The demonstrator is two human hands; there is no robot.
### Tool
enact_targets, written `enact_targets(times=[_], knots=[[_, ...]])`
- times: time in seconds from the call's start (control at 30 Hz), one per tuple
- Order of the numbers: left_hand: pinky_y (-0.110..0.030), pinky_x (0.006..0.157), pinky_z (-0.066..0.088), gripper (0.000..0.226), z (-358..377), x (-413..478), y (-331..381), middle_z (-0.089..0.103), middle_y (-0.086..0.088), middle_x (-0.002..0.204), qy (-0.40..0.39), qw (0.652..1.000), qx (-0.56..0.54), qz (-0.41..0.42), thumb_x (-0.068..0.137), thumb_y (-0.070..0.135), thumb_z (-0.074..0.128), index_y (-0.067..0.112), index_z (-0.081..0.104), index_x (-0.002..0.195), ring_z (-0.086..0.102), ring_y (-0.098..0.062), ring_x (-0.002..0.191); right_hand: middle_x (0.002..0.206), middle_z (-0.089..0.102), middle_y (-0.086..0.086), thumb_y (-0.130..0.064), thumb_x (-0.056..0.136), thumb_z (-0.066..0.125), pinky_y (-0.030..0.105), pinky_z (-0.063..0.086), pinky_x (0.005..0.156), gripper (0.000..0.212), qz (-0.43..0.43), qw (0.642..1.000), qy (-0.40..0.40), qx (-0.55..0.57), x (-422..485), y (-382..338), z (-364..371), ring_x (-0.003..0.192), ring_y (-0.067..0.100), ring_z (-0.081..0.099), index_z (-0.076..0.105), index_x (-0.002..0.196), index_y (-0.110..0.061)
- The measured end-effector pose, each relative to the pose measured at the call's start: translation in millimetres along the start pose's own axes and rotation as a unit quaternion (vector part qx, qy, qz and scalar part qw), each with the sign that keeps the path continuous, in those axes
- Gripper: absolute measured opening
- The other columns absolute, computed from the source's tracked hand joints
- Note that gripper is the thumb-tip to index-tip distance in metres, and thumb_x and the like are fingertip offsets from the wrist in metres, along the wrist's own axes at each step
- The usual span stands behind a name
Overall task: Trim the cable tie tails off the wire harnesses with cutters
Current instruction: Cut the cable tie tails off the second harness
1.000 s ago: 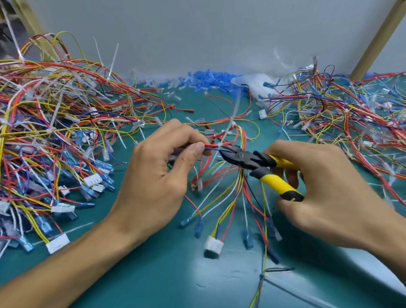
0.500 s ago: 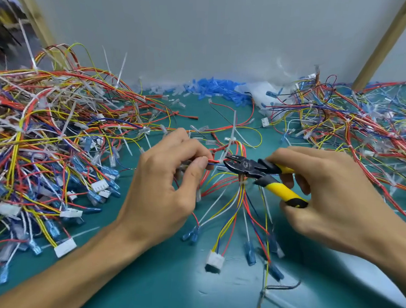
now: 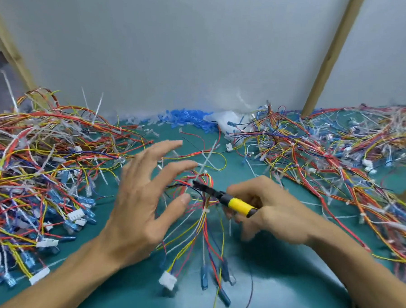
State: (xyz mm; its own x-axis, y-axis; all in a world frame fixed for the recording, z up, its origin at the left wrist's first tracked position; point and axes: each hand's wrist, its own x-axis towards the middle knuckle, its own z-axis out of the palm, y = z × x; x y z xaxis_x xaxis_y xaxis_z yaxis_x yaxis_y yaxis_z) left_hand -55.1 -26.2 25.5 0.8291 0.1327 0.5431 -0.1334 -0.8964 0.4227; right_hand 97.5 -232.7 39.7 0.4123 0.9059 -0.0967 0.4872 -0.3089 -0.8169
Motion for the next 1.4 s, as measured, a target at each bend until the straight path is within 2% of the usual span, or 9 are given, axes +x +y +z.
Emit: enact_targets(times=[0.2, 0.43, 0.57, 0.67, 0.87, 1.0, 1.13, 1.23, 1.4], knots=[[-0.036, 0.110, 0.046, 0.029, 4.1, 18.2, -6.3, 0.069, 0.009, 0.128, -0.107, 0.978, -0.179, -0.022, 0.090, 0.028, 0.073, 0.017, 0.075, 0.117, 0.063, -0.013, 0.126, 0.070, 0.044, 0.027, -0.003, 0.055, 0.069, 0.023, 0.027, 0.045, 0.028, 0.005, 0.996, -0.048, 0.081, 0.5, 0.3, -1.3, 0.057, 0.023, 0.034, 0.062, 0.082, -0.005], [-0.018, 0.082, 0.042, 0.024, 27.1, 11.1, -9.8, 0.065, 0.012, 0.095, -0.135, 0.942, -0.294, -0.095, 0.088, 0.028, 0.078, 0.017, 0.071, 0.108, 0.060, -0.004, 0.088, 0.067, 0.049, 0.012, -0.006, 0.055, 0.068, 0.021, 0.028, 0.044, 0.026, 0.008, 0.997, -0.015, 0.080, 4.8, 1.7, 2.8, 0.056, 0.019, 0.038, 0.062, 0.080, -0.008], [-0.031, 0.070, 0.043, 0.021, 30.0, 6.8, -10.9, 0.061, 0.004, 0.084, -0.134, 0.950, -0.266, -0.097, 0.087, 0.030, 0.076, 0.016, 0.067, 0.100, 0.052, -0.014, 0.074, 0.066, 0.050, 0.009, -0.008, 0.057, 0.068, 0.021, 0.030, 0.044, 0.025, 0.000, 0.997, -0.021, 0.079, 6.0, -0.6, 10.5, 0.055, 0.019, 0.037, 0.063, 0.082, -0.011], [-0.038, 0.070, 0.046, 0.021, 33.0, 1.7, -9.3, 0.058, 0.005, 0.084, -0.104, 0.965, -0.224, -0.091, 0.085, 0.023, 0.073, 0.021, 0.061, 0.102, 0.053, -0.020, 0.075, 0.067, 0.047, 0.017, -0.008, 0.059, 0.070, 0.025, 0.026, 0.045, 0.026, 0.015, 0.993, -0.045, 0.110, 4.6, -1.9, 13.4, 0.055, 0.025, 0.033, 0.064, 0.085, -0.010], [-0.022, 0.071, 0.041, 0.044, 30.8, -3.3, -13.7, 0.054, 0.011, 0.087, -0.093, 0.962, -0.233, -0.109, 0.078, 0.016, 0.071, 0.024, 0.045, 0.112, 0.050, -0.010, 0.072, 0.076, 0.048, 0.032, -0.005, 0.060, 0.070, 0.024, 0.030, 0.044, 0.037, 0.033, 0.981, -0.106, 0.162, 3.0, -1.4, 9.8, 0.051, 0.027, 0.041, 0.070, 0.097, -0.002], [-0.027, 0.062, 0.037, 0.034, 27.4, 0.3, -20.9, 0.051, -0.008, 0.077, -0.146, 0.949, -0.262, -0.100, 0.081, 0.015, 0.069, 0.017, 0.068, 0.114, 0.041, -0.010, 0.064, 0.067, 0.048, 0.021, -0.006, 0.059, 0.074, 0.024, 0.025, 0.044, 0.032, 0.020, 0.986, -0.046, 0.158, 3.8, -1.4, 16.2, 0.051, 0.024, 0.036, 0.073, 0.091, -0.004], [-0.013, 0.066, 0.037, 0.024, 24.2, -1.7, -25.0, 0.051, 0.016, 0.075, -0.146, 0.911, -0.365, -0.126, 0.090, 0.016, 0.072, 0.003, 0.065, 0.108, 0.046, 0.000, 0.068, 0.062, 0.052, 0.008, -0.011, 0.059, 0.077, 0.022, 0.027, 0.044, 0.026, 0.005, 0.991, 0.039, 0.125, 5.2, -2.2, 19.9, 0.053, 0.019, 0.038, 0.073, 0.084, -0.010], [-0.024, 0.076, 0.042, 0.019, 27.0, 5.1, -25.1, 0.064, -0.001, 0.084, -0.128, 0.902, -0.371, -0.179, 0.106, 0.024, 0.056, 0.015, 0.072, 0.108, 0.056, -0.006, 0.077, 0.062, 0.054, 0.005, -0.015, 0.059, 0.078, 0.020, 0.030, 0.044, 0.028, 0.004, 0.994, 0.049, 0.102, 6.5, -2.1, 20.9, 0.054, 0.018, 0.040, 0.073, 0.086, -0.011], [-0.040, 0.084, 0.051, 0.061, 27.2, -2.7, -24.7, 0.070, -0.034, 0.099, -0.105, 0.848, -0.477, -0.207, 0.103, 0.053, 0.037, 0.009, 0.079, 0.103, 0.067, -0.030, 0.088, 0.063, 0.058, 0.002, -0.020, 0.061, 0.080, 0.015, 0.034, 0.048, 0.029, -0.010, 0.996, 0.071, 0.049, 6.3, 3.2, 19.4, 0.054, 0.014, 0.045, 0.075, 0.089, -0.015]])
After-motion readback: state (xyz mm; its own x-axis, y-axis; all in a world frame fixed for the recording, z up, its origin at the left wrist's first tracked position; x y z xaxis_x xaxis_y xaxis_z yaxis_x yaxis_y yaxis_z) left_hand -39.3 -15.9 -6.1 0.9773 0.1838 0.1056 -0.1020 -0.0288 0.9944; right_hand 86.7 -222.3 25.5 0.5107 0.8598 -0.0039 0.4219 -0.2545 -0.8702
